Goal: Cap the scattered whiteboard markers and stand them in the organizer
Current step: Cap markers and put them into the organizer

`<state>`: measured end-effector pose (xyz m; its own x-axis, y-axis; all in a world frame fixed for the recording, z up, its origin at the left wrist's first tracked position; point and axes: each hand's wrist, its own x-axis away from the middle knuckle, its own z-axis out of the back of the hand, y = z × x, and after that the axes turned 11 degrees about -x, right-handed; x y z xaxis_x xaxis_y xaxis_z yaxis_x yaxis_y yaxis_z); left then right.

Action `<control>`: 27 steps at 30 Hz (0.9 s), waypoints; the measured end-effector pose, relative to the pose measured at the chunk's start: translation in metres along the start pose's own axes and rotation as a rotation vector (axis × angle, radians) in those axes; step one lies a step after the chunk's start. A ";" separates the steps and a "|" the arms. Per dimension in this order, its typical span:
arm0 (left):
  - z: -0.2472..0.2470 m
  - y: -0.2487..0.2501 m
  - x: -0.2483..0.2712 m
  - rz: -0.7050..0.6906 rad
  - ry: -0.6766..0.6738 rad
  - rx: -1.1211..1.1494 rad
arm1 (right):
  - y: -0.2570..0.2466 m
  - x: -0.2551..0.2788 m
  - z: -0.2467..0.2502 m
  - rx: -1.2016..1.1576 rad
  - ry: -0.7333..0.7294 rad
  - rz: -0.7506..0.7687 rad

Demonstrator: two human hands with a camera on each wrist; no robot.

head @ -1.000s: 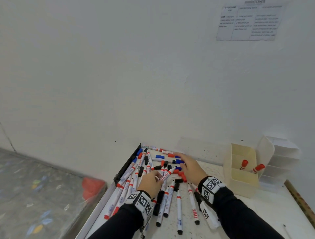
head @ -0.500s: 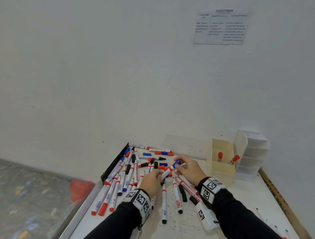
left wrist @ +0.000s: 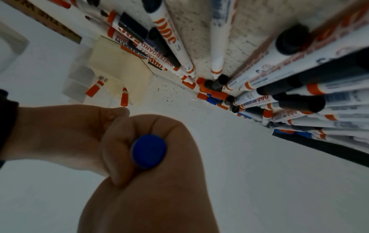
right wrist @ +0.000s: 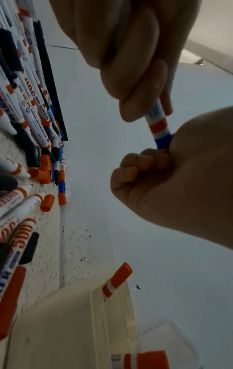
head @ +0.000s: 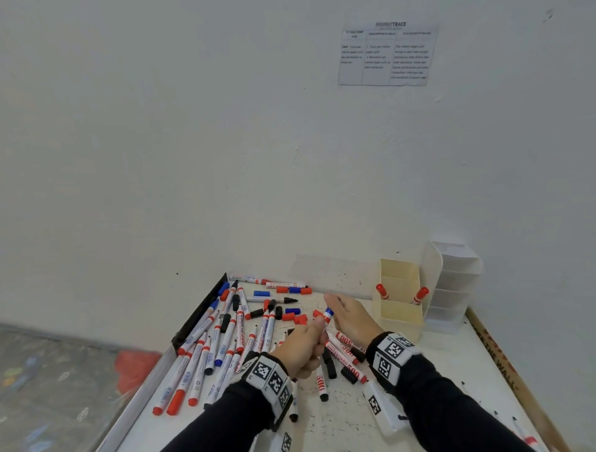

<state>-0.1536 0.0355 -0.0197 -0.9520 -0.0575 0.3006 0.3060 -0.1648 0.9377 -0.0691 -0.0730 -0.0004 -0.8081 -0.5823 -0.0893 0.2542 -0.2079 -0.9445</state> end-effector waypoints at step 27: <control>0.011 -0.044 -0.051 0.281 0.384 -0.765 | 0.004 -0.041 0.142 0.409 0.507 0.164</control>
<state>-0.1189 0.0562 -0.0748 -0.8167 -0.4969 0.2934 0.5770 -0.6975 0.4249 0.0401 -0.1616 0.0446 -0.8660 -0.2111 -0.4532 0.4952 -0.4875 -0.7191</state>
